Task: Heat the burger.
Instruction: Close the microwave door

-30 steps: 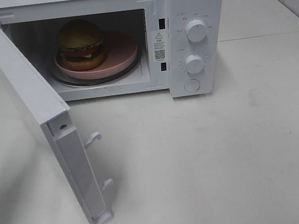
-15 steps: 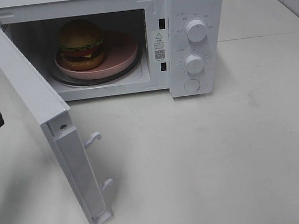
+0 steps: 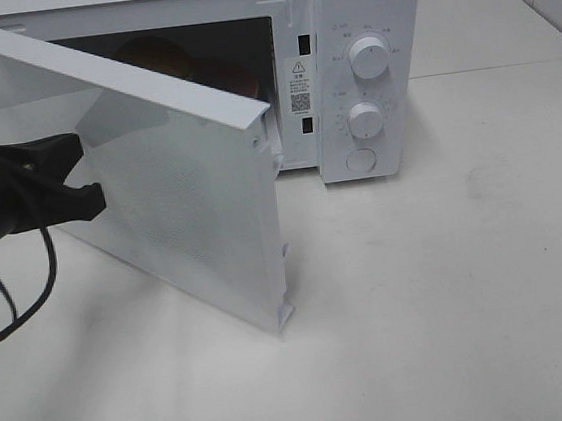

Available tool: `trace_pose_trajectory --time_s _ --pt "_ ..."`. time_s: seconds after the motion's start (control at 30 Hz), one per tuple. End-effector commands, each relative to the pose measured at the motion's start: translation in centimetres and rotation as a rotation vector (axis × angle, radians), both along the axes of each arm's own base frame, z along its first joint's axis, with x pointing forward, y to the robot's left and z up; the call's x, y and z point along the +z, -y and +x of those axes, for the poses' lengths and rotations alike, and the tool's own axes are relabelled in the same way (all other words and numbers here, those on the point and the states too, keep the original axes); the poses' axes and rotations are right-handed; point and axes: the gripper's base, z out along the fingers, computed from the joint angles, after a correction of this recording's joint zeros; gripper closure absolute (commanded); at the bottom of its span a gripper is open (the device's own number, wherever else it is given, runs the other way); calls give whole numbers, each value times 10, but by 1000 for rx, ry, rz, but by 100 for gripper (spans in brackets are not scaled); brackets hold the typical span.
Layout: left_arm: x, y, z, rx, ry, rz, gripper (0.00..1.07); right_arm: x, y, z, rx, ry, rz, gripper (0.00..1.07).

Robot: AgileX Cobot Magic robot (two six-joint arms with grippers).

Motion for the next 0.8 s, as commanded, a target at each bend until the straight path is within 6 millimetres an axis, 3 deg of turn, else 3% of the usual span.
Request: trace_pose_trajectory --time_s 0.03,0.43,0.8 --pt "6 20 11 59 37 -5 107 -1 0 -4 -5 25 2 32" --pt "6 81 45 110 38 33 107 -1 0 -4 -4 25 1 32" --pt "15 112 81 108 30 -4 107 -1 0 -4 -5 25 2 32"
